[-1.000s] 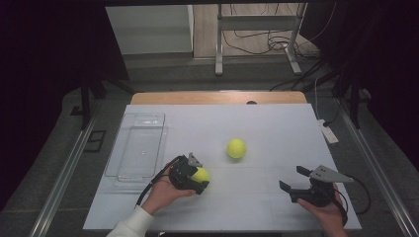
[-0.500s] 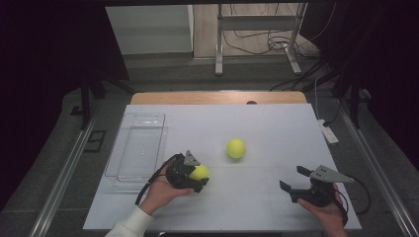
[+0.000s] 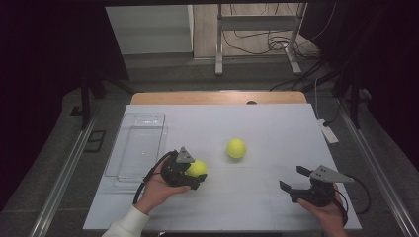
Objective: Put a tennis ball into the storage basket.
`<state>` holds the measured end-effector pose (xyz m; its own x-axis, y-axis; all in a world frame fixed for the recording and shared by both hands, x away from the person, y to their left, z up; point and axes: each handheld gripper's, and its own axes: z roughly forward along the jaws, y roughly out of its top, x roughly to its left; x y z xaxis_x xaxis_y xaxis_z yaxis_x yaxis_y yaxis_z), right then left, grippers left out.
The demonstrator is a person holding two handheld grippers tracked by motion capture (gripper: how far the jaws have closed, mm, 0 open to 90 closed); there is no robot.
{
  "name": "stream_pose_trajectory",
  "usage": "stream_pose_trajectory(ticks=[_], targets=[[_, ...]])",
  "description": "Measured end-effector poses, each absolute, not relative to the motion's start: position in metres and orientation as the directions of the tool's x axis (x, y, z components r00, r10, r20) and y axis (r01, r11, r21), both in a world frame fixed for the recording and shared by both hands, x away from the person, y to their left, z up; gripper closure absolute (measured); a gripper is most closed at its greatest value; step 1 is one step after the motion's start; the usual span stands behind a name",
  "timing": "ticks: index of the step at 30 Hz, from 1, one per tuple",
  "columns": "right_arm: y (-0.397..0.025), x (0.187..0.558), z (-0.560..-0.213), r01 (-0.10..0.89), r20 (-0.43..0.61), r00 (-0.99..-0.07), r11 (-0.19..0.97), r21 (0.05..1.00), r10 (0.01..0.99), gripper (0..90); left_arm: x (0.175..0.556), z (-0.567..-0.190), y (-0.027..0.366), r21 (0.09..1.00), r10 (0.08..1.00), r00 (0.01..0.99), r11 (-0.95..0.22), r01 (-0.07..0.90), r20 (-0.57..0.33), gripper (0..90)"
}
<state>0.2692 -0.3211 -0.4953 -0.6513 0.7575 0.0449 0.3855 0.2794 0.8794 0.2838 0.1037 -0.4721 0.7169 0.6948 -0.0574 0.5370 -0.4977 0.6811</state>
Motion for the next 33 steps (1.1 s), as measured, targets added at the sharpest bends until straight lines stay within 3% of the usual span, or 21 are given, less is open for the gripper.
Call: stream_pose_trajectory(ticks=[33], targets=[[-0.321, 0.270, -0.496, 0.387, 0.045, -0.649, 0.279, 0.879, 0.759, 12.5, 0.277, -0.441, 0.116, 0.796, 0.685, 0.722, -0.380, 0.472, -0.101, 26.7]])
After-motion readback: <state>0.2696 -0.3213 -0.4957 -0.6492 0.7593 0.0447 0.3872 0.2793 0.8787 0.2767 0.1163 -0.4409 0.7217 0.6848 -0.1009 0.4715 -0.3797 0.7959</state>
